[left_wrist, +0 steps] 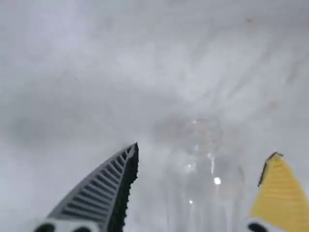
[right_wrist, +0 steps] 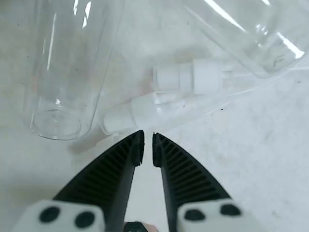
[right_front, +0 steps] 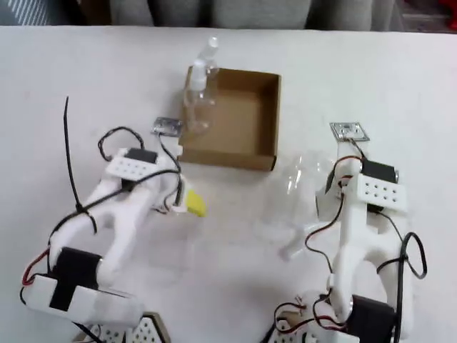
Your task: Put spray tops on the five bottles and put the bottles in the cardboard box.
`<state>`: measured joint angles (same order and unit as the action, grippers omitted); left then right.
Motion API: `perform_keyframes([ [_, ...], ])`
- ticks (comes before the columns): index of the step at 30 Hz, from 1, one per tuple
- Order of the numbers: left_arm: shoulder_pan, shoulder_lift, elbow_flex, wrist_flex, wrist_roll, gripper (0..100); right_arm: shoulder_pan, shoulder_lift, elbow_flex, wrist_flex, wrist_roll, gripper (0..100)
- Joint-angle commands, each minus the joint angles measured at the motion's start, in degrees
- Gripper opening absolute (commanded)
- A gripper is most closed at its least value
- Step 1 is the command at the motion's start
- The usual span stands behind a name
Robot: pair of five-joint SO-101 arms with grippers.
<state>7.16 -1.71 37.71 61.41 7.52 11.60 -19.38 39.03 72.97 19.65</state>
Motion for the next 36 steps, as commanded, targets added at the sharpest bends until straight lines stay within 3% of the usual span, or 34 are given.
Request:
perform_keyframes([
  [1,-0.75,-0.66,-2.81,0.70,4.75,38,-0.75,-1.80,-0.26,-0.75,-0.26,1.6],
  [12,3.47,-0.66,-2.46,6.77,6.15,38,-0.66,-1.80,-0.26,-1.54,-0.26,1.6],
  [22,3.82,-0.84,-0.70,4.04,6.15,38,-0.57,-1.80,-0.18,-1.54,-0.18,1.6],
  [30,3.56,-10.77,5.01,1.05,6.24,38,-0.66,-1.80,-0.18,-1.63,-0.18,1.6],
  [36,3.30,-10.95,5.63,-0.26,6.33,38,-0.57,-1.80,-0.18,-1.63,-0.18,1.6],
])
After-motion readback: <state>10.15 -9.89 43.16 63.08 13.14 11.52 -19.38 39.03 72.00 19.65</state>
